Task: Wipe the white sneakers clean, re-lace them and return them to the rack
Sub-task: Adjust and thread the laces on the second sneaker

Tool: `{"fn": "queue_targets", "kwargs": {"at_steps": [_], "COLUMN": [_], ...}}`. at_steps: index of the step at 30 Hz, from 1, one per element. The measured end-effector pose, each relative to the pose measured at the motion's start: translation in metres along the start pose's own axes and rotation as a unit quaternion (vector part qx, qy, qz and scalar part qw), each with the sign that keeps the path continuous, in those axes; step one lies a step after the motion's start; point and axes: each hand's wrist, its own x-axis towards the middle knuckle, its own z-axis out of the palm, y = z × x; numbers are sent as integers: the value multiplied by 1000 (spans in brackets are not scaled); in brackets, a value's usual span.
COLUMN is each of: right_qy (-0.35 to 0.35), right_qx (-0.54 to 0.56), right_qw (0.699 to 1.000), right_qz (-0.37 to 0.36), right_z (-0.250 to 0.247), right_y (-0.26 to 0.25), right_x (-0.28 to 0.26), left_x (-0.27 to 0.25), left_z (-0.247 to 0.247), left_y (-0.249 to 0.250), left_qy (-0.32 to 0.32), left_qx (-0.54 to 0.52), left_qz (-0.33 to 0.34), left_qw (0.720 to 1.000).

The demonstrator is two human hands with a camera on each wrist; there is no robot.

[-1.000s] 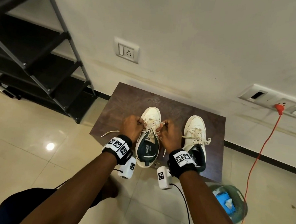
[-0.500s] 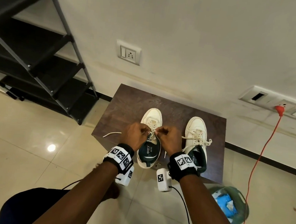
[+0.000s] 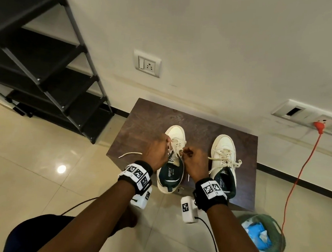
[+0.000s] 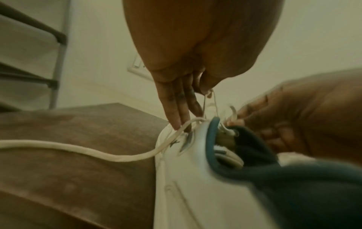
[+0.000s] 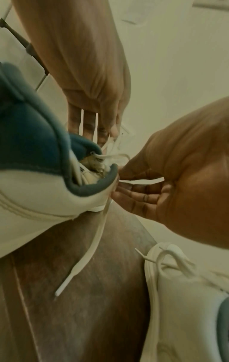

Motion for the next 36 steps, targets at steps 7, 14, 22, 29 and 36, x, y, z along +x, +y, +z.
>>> {"fn": "queue_targets", "kwargs": {"at_steps": [7, 14, 22, 29, 36], "right_qy": [10, -13, 4, 58, 20], "right_qx": [-84, -3, -24, -54, -57], "right_qw": [996, 1000, 1000, 997, 998], "right_qz": [-28, 10, 18, -22, 23], "right_z": [-4, -4, -1, -10, -4], "right_y": [-12, -8, -10, -25, -23], "right_x": [2, -5, -3, -8, -12], "left_x": [-5, -3, -13, -3, -4], "left_z": [5, 14, 12, 12, 11], "left_y": [-11, -8, -11, -8, -4], "left_qy": [35, 85, 135, 77, 63], "left_qx": [-131, -75, -267, -206, -147], "left_qz": [-62, -94, -122, -162, -147], "left_qw": [989, 989, 947, 962, 976]}}
